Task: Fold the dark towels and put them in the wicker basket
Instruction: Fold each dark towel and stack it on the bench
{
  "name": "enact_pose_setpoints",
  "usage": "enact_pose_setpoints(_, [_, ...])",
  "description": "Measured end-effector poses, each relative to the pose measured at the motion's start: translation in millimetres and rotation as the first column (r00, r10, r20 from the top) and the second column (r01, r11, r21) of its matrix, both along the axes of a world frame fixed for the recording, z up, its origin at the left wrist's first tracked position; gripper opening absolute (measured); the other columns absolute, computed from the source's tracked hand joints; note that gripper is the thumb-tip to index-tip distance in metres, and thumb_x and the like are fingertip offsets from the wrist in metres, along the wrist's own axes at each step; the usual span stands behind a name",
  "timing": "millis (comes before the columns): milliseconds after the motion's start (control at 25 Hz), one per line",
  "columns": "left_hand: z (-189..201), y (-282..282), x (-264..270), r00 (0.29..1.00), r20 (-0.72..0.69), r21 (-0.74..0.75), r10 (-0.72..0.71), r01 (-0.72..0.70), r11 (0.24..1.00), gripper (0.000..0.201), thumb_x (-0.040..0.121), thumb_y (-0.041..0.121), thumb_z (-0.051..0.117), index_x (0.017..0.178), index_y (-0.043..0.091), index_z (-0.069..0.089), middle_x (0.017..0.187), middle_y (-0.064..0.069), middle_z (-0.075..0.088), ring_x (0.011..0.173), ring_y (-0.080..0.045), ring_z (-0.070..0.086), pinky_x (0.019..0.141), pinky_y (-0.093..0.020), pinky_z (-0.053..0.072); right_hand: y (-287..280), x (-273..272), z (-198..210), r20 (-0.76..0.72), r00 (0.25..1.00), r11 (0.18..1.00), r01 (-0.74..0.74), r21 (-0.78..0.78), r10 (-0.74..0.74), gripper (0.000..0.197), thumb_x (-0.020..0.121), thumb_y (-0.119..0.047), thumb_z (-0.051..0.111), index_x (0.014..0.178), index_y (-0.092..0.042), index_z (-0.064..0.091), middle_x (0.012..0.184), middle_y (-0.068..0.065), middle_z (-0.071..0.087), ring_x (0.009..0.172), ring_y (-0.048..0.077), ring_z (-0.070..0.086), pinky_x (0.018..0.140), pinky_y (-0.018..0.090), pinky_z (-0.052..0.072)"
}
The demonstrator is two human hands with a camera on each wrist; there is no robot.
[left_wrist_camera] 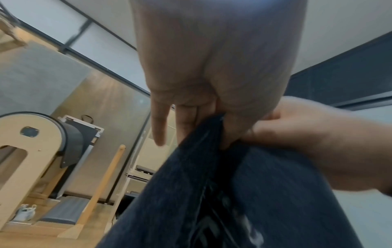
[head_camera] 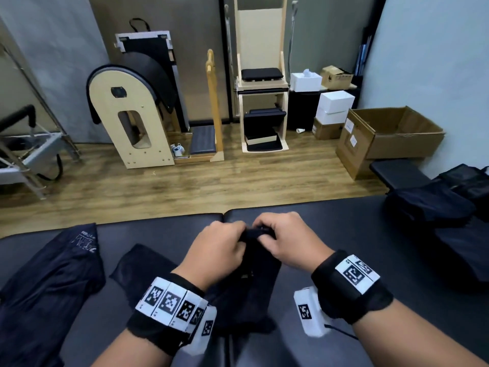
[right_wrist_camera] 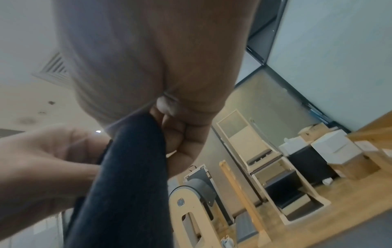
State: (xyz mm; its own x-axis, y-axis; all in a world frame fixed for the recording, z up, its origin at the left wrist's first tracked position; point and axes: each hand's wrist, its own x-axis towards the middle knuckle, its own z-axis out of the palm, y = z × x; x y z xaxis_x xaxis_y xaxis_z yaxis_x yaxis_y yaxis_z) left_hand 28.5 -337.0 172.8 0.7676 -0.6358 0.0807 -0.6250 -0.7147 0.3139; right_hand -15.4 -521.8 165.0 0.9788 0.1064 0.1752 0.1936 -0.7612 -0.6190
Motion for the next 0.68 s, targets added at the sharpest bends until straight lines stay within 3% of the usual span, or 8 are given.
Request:
enact_pose_setpoints(120, [7.6, -17.1, -8.1, 0.999, -0.021, -0.059, 0.036, -0.037, 0.998, 0.031, 0.081, 0.023, 0.044, 0.106, 0.027, 0.062, 0.092, 0.001, 0.072, 0.091, -0.026, 0.064, 0.075, -0.041, 0.053, -50.4, -8.0, -6.4, -0.092, 0.994, 0.990, -0.065, -0.122, 0.054, 0.018, 0.083, -0.021, 0.058, 0.096, -0.025, 0.070, 0.084, -0.006, 0.072, 0.081, 0.015, 0.065, 0.073, 0.031, 0.053])
enact_pose_setpoints(280, [30.0, -43.8, -23.5, 0.996, 0.076, -0.113, 0.054, -0.045, 0.993, 0.024, 0.088, 0.021, 0.046, 0.101, 0.025, 0.066, 0.088, 0.001, 0.073, 0.086, -0.027, 0.066, 0.070, -0.041, 0.054, -92.9, -20.7, -22.9, -0.100, 0.992, 0.951, 0.045, -0.306, -0.079, 0.020, 0.083, -0.028, 0.052, 0.097, -0.024, 0.066, 0.094, -0.001, 0.066, 0.097, 0.028, 0.063, 0.078, 0.040, 0.054])
enact_pose_setpoints(400, [54.3, -48.6, -24.9, 0.982, 0.176, -0.164, 0.065, -0.036, 0.986, 0.020, 0.088, 0.022, 0.051, 0.096, 0.019, 0.069, 0.084, -0.002, 0.074, 0.081, -0.028, 0.069, 0.065, -0.040, 0.055, -123.8, -22.5, -11.7, -0.024, 0.969, 0.952, 0.238, -0.192, -0.247, 0.024, 0.086, -0.023, 0.053, 0.106, -0.031, 0.063, 0.098, 0.006, 0.072, 0.095, 0.037, 0.064, 0.072, 0.040, 0.053])
enact_pose_setpoints(520, [87.9, -42.9, -8.3, 0.952, 0.287, -0.160, 0.107, -0.062, 0.985, 0.019, 0.089, 0.025, 0.054, 0.094, 0.018, 0.070, 0.082, -0.005, 0.074, 0.080, -0.031, 0.070, 0.064, -0.041, 0.057, -146.7, -10.3, 31.0, 0.194, 0.920, 0.927, 0.363, -0.095, -0.341, 0.020, 0.089, -0.012, 0.056, 0.102, -0.022, 0.066, 0.090, 0.012, 0.071, 0.086, 0.038, 0.064, 0.064, 0.038, 0.048])
enact_pose_setpoints(600, [106.9, -33.3, 3.8, 0.937, 0.319, -0.091, 0.144, -0.121, 0.988, 0.014, 0.091, 0.021, 0.059, 0.098, 0.021, 0.071, 0.086, -0.006, 0.074, 0.085, -0.032, 0.068, 0.068, -0.043, 0.057, -158.7, -8.2, 60.9, 0.313, 0.881, 0.921, 0.386, -0.046, -0.354, 0.016, 0.090, -0.009, 0.061, 0.100, -0.018, 0.070, 0.090, 0.008, 0.073, 0.086, 0.034, 0.065, 0.067, 0.036, 0.048])
enact_pose_setpoints(680, [112.5, -17.3, 14.7, 0.939, 0.283, 0.010, 0.196, -0.207, 0.978, 0.017, 0.089, 0.015, 0.061, 0.097, 0.026, 0.071, 0.087, -0.004, 0.073, 0.086, -0.030, 0.067, 0.068, -0.041, 0.057, -168.6, -11.5, 75.0, 0.295, 0.897, 0.923, 0.372, -0.101, -0.330, 0.015, 0.091, -0.012, 0.065, 0.099, -0.019, 0.075, 0.093, 0.003, 0.076, 0.090, 0.029, 0.068, 0.072, 0.034, 0.052])
